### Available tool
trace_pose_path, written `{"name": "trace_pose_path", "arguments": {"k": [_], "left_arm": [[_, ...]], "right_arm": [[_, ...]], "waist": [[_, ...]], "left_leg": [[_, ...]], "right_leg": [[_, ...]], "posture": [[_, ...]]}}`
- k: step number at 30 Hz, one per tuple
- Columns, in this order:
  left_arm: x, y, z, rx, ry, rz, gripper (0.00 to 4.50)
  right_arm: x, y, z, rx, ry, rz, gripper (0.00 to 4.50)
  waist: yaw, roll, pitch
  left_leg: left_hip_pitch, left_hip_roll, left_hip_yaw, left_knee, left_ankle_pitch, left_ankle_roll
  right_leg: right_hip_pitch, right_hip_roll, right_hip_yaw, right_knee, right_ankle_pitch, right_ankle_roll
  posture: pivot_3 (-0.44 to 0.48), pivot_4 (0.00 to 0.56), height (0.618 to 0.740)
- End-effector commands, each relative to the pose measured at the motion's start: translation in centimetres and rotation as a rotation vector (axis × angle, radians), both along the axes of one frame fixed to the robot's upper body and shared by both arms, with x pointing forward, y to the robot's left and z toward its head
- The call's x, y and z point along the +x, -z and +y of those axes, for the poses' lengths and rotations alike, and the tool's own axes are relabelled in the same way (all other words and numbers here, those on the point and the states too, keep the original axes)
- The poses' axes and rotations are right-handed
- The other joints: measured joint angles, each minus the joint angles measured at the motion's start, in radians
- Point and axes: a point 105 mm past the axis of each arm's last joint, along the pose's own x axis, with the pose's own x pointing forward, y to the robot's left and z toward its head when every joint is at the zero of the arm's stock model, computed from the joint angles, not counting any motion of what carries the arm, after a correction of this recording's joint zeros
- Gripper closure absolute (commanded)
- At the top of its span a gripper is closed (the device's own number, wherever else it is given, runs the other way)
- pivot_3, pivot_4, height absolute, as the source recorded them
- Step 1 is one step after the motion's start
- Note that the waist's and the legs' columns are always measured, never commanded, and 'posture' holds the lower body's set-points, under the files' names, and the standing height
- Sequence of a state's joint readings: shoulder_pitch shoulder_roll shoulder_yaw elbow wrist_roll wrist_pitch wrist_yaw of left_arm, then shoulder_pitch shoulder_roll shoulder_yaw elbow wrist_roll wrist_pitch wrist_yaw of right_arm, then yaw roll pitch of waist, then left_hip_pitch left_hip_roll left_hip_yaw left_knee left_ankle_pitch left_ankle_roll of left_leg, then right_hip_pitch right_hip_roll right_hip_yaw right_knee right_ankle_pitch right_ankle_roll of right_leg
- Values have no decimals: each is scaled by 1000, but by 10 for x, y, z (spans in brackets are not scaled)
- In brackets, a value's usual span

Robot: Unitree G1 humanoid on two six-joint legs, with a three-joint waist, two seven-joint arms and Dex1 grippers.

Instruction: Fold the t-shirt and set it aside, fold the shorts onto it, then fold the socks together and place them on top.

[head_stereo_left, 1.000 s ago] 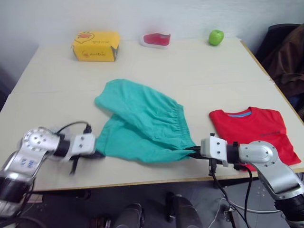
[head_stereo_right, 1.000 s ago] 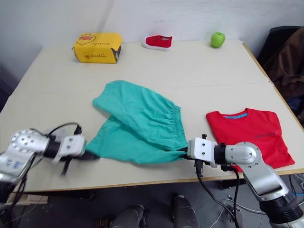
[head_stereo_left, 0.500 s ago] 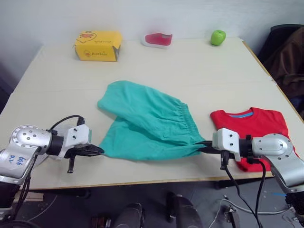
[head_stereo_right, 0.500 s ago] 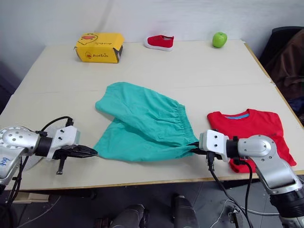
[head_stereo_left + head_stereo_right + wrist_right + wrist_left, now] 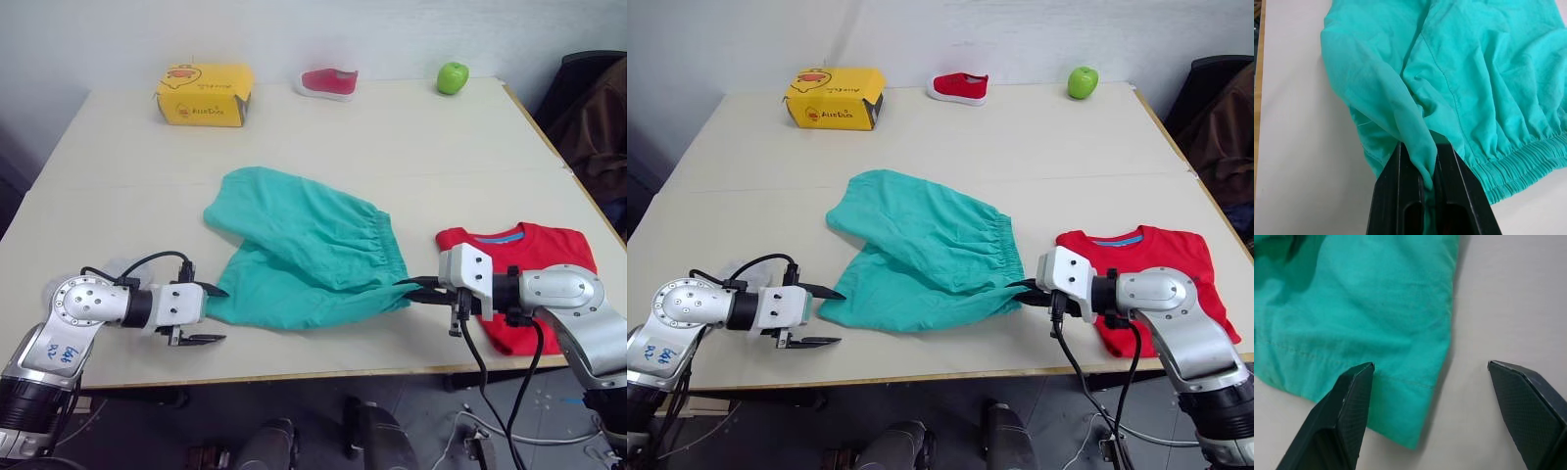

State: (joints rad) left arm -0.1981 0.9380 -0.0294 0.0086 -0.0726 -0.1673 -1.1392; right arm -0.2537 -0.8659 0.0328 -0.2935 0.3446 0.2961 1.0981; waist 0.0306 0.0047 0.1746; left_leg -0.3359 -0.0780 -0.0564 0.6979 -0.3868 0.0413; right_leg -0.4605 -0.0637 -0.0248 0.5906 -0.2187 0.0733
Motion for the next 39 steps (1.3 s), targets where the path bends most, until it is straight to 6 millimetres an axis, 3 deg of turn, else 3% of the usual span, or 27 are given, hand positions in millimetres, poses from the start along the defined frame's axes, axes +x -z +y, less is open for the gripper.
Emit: {"name": "trace_pose_path", "arguments": {"k": [1, 9, 14, 19, 23, 27, 33, 36, 39], "left_arm": [[11, 12, 8, 65, -52, -59, 760], [25, 17, 5, 55, -56, -101, 760], [26, 15, 2, 46, -49, -102, 760], [9, 8, -17, -72, -6, -4, 760], [-4, 8, -22, -82, 21, 54, 760], [13, 9, -13, -42, -58, -29, 760], [33, 5, -11, -96, -151, -111, 760], [33, 6, -12, -101, -140, -108, 1303], [36, 8, -10, -98, -145, -119, 2237]], "right_arm": [[-4, -15, 6, 38, -24, -27, 4500], [1, -52, 15, 256, 15, 54, 4500], [2, -58, 15, 280, 23, 83, 4500], [7, -65, 14, 303, 43, 76, 4500], [12, -71, 14, 326, 56, 69, 4500], [13, -81, 15, 383, 56, 85, 4500], [9, -80, 15, 367, 44, 93, 4500], [7, -78, 15, 365, 46, 102, 4500], [5, -76, 15, 364, 49, 107, 4500]], "waist": [[1, 1, -1], [1, 7, -5], [10, 8, -5], [8, 8, -5], [1, 8, -5], [-2, 8, -5], [2, 8, -5], [1, 8, -5], [1, 8, -5]], "left_leg": [[0, 0, 0, 0, 0, 0], [2, 0, 2, 0, 1, 0], [2, 0, 2, 0, 1, 0], [2, 0, 3, 0, 0, 0], [0, 1, 3, 0, -1, 1], [-1, 1, 3, 0, -2, 2], [0, 1, 4, 0, -1, 2], [0, 1, 4, 0, -1, 2], [0, 1, 4, 0, -1, 2]], "right_leg": [[0, 0, 0, 0, 0, 0], [0, 0, 2, 3, 1, -1], [0, 0, 2, 2, 1, -1], [-1, 0, 3, 2, 1, -1], [-1, 1, 3, 3, 1, -1], [-1, 2, 3, 0, 1, -1], [-1, 2, 4, 0, 2, 0], [-1, 2, 4, 1, 2, 0], [-1, 2, 4, 1, 2, 0]], "posture": [[0, 150, 740], [0, 150, 740], [0, 150, 740], [0, 150, 740], [0, 150, 740], [0, 150, 740], [0, 150, 740], [0, 150, 740], [0, 150, 740]]}}
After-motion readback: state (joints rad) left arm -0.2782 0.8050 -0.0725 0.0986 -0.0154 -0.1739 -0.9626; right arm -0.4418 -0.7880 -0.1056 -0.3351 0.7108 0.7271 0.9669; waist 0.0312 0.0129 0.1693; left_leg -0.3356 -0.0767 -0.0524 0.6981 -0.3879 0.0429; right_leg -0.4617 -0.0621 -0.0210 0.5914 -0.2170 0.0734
